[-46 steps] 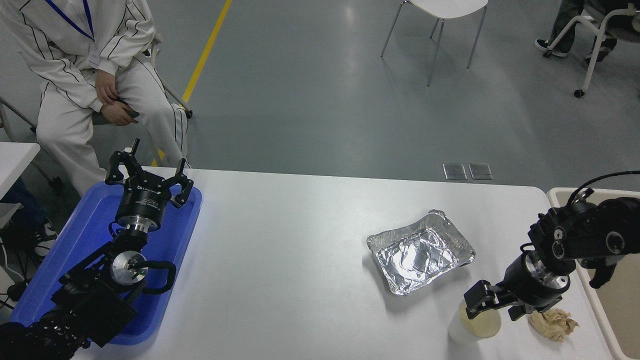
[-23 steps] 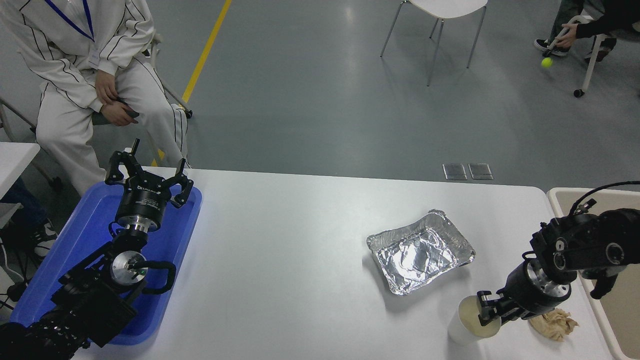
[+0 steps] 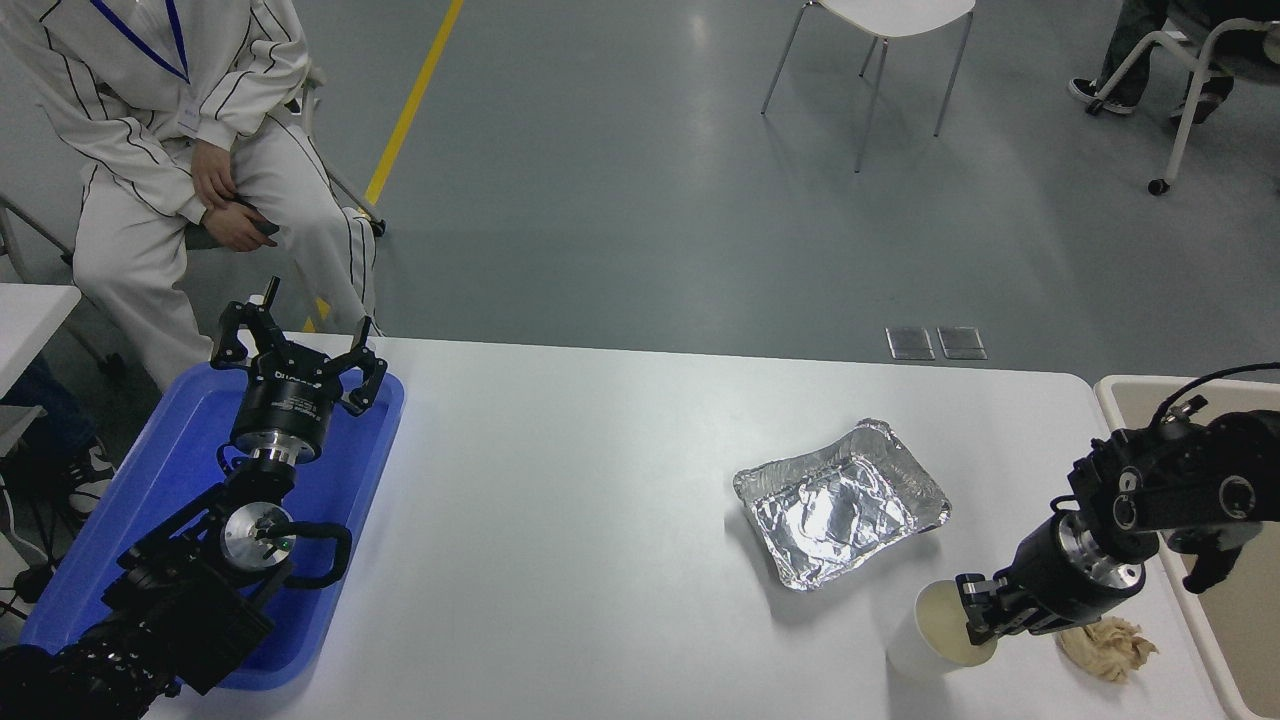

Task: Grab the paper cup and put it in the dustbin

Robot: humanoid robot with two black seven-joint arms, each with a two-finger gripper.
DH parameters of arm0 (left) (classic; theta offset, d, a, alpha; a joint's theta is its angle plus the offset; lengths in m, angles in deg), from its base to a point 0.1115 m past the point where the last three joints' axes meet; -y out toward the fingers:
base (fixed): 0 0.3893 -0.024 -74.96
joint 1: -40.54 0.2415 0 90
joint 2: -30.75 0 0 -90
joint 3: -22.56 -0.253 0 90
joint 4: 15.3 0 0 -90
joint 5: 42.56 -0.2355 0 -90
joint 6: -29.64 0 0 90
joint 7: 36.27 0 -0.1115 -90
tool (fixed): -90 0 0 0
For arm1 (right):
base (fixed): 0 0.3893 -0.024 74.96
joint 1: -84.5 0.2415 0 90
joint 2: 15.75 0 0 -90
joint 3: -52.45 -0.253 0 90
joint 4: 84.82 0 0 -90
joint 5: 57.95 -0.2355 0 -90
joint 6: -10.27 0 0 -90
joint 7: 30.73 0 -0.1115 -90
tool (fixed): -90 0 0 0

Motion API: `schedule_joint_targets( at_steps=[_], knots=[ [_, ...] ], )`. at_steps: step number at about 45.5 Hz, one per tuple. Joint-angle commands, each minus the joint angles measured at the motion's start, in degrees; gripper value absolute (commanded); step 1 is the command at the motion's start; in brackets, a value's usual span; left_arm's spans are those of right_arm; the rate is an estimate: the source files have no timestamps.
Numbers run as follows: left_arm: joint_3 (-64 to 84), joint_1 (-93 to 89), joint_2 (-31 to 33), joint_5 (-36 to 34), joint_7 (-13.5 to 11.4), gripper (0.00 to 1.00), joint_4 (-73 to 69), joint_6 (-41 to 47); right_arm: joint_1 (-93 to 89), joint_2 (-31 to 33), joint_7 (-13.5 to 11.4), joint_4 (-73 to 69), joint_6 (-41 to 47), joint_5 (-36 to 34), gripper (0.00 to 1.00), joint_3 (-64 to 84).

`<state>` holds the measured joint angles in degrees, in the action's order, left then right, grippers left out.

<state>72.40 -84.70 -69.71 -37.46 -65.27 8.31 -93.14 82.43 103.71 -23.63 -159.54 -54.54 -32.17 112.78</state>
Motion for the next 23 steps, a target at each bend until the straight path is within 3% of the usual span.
schedule_joint_targets(
  at_steps=[1,9,23],
  knots=[
    [0.0,0.0,0.0,0.0,0.0,1.0,0.0,0.0,8.8,3.8,0.1,-0.7,9.6,-0.2,0.0,0.6],
    [0.0,0.0,0.0,0.0,0.0,1.0,0.0,0.0,17.0,6.5,0.1,-0.8,19.8,0.0,0.0,1.1],
    [0.1,0.0,0.0,0.0,0.0,1.0,0.0,0.0,30.9,6.4,0.1,-4.6,19.8,-0.2,0.0,8.1]
  ],
)
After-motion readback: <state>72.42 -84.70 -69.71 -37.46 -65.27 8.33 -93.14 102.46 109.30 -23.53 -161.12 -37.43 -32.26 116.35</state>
